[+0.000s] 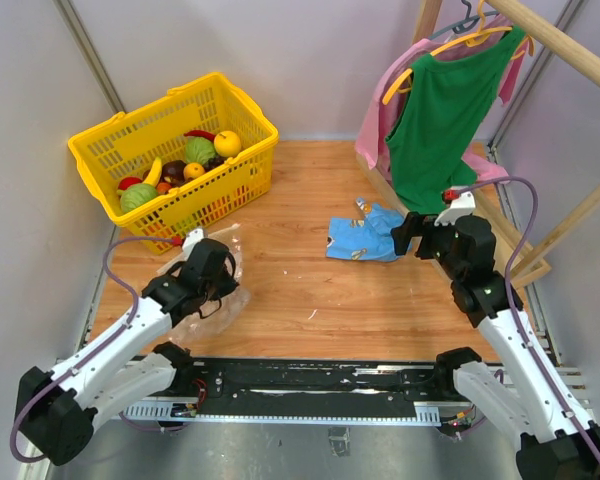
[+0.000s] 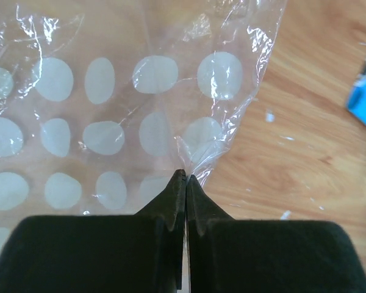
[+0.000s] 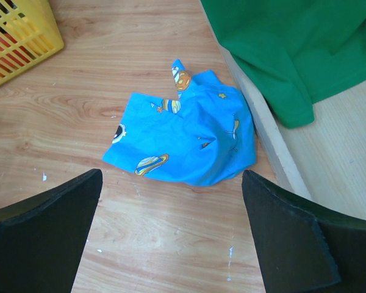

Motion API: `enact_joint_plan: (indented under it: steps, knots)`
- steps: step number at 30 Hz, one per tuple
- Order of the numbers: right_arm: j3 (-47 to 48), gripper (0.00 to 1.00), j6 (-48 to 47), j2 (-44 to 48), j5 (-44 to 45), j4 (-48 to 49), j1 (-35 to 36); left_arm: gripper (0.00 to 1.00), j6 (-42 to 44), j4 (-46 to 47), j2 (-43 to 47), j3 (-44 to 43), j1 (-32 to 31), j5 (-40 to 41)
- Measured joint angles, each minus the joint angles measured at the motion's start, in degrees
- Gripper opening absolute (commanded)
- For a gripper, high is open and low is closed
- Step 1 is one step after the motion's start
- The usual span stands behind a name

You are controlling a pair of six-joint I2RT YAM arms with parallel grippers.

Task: Place the food in the zip-top bag and seal the zipper
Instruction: Pick up the zipper food storage bag at the corner of the board.

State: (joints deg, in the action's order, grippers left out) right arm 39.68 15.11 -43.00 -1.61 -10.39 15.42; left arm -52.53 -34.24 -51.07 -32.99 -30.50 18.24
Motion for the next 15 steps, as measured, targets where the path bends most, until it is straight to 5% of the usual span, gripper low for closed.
enact_joint_plan:
  steps: [15]
  knots:
    - [12.22, 0.99, 3.85, -13.35, -13.14, -6.21, 0.2, 0.0, 23.1, 17.35, 4.04, -3.3, -14.01, -0.42]
